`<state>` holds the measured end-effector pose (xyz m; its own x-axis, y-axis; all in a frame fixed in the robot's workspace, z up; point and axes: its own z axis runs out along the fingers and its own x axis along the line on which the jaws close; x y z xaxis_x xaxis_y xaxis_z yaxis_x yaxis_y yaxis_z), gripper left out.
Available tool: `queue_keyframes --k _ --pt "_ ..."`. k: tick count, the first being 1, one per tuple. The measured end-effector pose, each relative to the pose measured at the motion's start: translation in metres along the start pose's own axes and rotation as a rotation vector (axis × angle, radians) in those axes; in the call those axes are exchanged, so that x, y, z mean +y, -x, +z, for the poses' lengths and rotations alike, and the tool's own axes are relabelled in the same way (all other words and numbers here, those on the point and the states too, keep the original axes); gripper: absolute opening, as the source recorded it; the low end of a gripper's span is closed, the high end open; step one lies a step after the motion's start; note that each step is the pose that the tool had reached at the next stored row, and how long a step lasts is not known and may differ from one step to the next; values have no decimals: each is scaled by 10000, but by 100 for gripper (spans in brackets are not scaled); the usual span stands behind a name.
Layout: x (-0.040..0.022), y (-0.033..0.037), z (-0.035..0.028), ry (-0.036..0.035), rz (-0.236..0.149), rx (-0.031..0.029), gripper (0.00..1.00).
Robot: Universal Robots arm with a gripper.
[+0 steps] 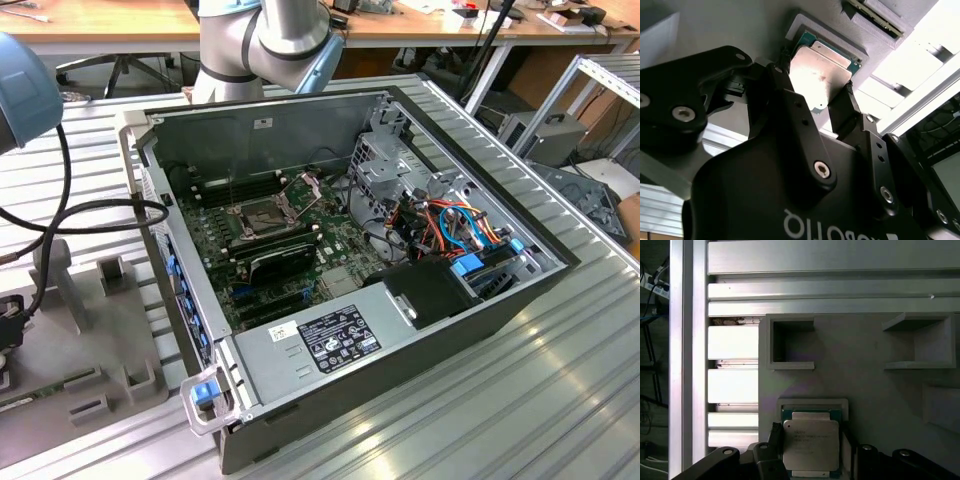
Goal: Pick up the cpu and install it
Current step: 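Pick up the cpu and move it towards the insertion slot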
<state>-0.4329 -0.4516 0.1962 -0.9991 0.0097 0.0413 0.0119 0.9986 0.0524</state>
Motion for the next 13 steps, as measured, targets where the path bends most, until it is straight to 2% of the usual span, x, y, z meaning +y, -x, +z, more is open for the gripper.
queue_keyframes --k 13 --pt "5 -4 -91 1 0 -1 55"
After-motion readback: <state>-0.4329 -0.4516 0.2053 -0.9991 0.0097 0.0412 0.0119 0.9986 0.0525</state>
